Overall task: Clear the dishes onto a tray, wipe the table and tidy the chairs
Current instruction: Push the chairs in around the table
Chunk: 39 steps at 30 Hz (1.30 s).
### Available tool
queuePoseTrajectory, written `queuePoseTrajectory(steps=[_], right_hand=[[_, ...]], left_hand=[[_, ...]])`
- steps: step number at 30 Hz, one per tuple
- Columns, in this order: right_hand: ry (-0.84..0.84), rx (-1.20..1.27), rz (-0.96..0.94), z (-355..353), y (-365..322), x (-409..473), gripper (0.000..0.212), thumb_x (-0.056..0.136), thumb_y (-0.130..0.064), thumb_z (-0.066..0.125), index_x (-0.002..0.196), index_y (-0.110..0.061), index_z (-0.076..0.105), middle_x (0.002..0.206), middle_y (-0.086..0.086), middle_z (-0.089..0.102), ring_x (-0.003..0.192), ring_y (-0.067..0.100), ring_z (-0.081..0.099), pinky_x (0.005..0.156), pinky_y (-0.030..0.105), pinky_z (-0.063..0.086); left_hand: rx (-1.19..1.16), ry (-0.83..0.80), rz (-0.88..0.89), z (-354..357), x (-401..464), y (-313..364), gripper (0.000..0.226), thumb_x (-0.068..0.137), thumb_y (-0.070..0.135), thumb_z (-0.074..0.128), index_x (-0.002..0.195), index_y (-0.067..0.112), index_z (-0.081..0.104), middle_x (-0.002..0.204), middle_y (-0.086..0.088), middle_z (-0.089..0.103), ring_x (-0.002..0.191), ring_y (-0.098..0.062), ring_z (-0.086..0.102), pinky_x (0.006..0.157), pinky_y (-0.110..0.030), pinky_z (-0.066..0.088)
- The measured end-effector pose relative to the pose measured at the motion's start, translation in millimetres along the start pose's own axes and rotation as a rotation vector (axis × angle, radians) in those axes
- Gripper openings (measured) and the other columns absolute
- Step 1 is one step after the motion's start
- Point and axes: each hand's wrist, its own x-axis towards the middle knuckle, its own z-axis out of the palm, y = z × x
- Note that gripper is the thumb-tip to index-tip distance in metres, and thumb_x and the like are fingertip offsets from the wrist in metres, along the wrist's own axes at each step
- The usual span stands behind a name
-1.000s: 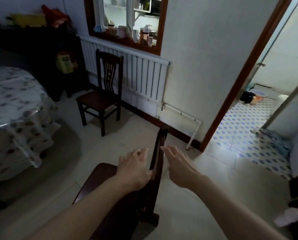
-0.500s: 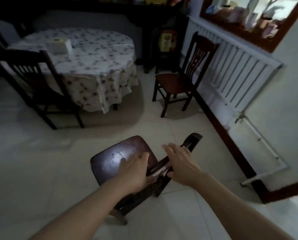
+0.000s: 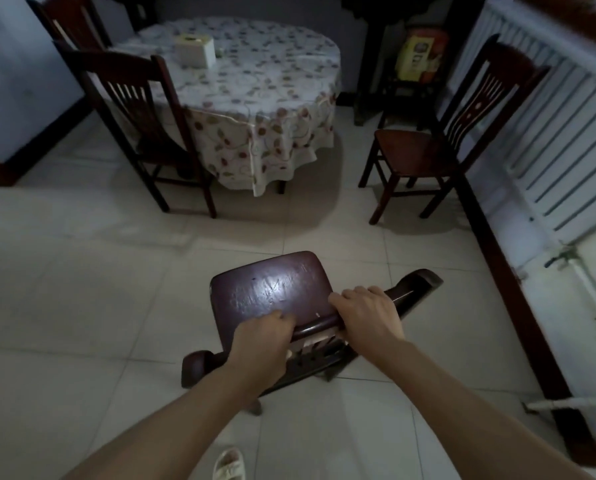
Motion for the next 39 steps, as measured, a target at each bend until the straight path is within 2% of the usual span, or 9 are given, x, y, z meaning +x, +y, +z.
queuePoseTrajectory(steps=[3, 9, 16, 20, 26, 30, 33, 35, 39], right_hand=[[-0.008, -0.026, -0.069, -6, 5, 7, 0.017, 0.085, -0.022, 0.058, 0.101, -0.021, 0.059, 0.098, -0.001, 0.064, 0.096, 0.023, 0.057, 0.08, 0.032, 0.036], [-0.022, -0.051, -0.098, -33, 3, 54, 0.02, 0.088, -0.033, 0.058, 0.106, -0.023, 0.054, 0.102, -0.003, 0.061, 0.1, 0.021, 0.056, 0.085, 0.031, 0.037], [-0.064, -0.092, -0.137, -70, -12, 136, 0.032, 0.088, -0.036, 0.06, 0.115, -0.022, 0.049, 0.107, 0.001, 0.061, 0.1, 0.024, 0.057, 0.077, 0.031, 0.035], [-0.072, -0.032, -0.109, -83, -16, 184, 0.029, 0.085, -0.036, 0.064, 0.106, -0.022, 0.05, 0.103, 0.001, 0.061, 0.096, 0.024, 0.059, 0.07, 0.031, 0.04], [-0.068, 0.005, -0.106, -101, 1, 275, 0.037, 0.081, -0.039, 0.068, 0.107, -0.021, 0.048, 0.103, 0.004, 0.062, 0.093, 0.026, 0.061, 0.075, 0.037, 0.051], [-0.079, 0.026, -0.118, -110, 26, 338, 0.043, 0.075, -0.044, 0.073, 0.103, -0.022, 0.049, 0.098, 0.003, 0.063, 0.087, 0.025, 0.061, 0.076, 0.039, 0.052], [-0.065, 0.014, -0.14, -117, 47, 387, 0.045, 0.074, -0.046, 0.073, 0.103, -0.02, 0.05, 0.097, 0.002, 0.063, 0.086, 0.024, 0.061, 0.07, 0.034, 0.049], [-0.063, -0.008, -0.163, -124, 58, 420, 0.045, 0.076, -0.046, 0.072, 0.104, -0.019, 0.05, 0.098, 0.002, 0.062, 0.088, 0.024, 0.061, 0.065, 0.03, 0.042], [-0.057, -0.039, -0.192, -138, 73, 475, 0.044, 0.08, -0.045, 0.069, 0.109, -0.019, 0.049, 0.103, 0.002, 0.061, 0.092, 0.025, 0.06, 0.065, 0.029, 0.037]], left_hand=[[-0.005, 0.001, 0.028, -4, 7, -5, 0.035, 0.088, 0.026, 0.06, 0.12, 0.019, 0.05, 0.12, -0.001, 0.055, 0.109, -0.027, 0.058, 0.082, -0.033, 0.046], [-0.049, 0.046, 0.023, -32, 37, -36, 0.035, 0.086, 0.027, 0.063, 0.117, 0.018, 0.049, 0.114, -0.003, 0.058, 0.103, -0.029, 0.059, 0.08, -0.036, 0.048], [-0.054, 0.191, 0.02, -69, 87, -98, 0.036, 0.084, 0.027, 0.064, 0.116, 0.021, 0.048, 0.112, 0.002, 0.059, 0.101, -0.022, 0.059, 0.08, -0.032, 0.046], [-0.054, 0.232, 0.026, -93, 123, -134, 0.031, 0.083, 0.027, 0.067, 0.109, 0.023, 0.051, 0.105, 0.003, 0.059, 0.096, -0.02, 0.058, 0.078, -0.033, 0.048], [-0.053, 0.261, 0.023, -134, 205, -182, 0.031, 0.08, 0.027, 0.071, 0.105, 0.023, 0.053, 0.104, 0.007, 0.059, 0.097, -0.016, 0.058, 0.074, -0.029, 0.044], [-0.003, 0.241, 0.032, -164, 267, -205, 0.034, 0.079, 0.028, 0.071, 0.107, 0.023, 0.054, 0.105, 0.005, 0.061, 0.099, -0.017, 0.059, 0.075, -0.031, 0.045], [0.041, 0.215, 0.048, -187, 318, -219, 0.036, 0.08, 0.029, 0.071, 0.111, 0.024, 0.054, 0.108, 0.006, 0.061, 0.101, -0.016, 0.058, 0.072, -0.028, 0.039], [0.037, 0.21, 0.055, -201, 351, -229, 0.038, 0.08, 0.029, 0.07, 0.114, 0.026, 0.054, 0.111, 0.006, 0.061, 0.105, -0.016, 0.058, 0.075, -0.029, 0.041], [0.051, 0.182, 0.048, -221, 403, -250, 0.035, 0.08, 0.028, 0.07, 0.111, 0.028, 0.054, 0.111, 0.008, 0.06, 0.104, -0.014, 0.057, 0.072, -0.027, 0.038]])
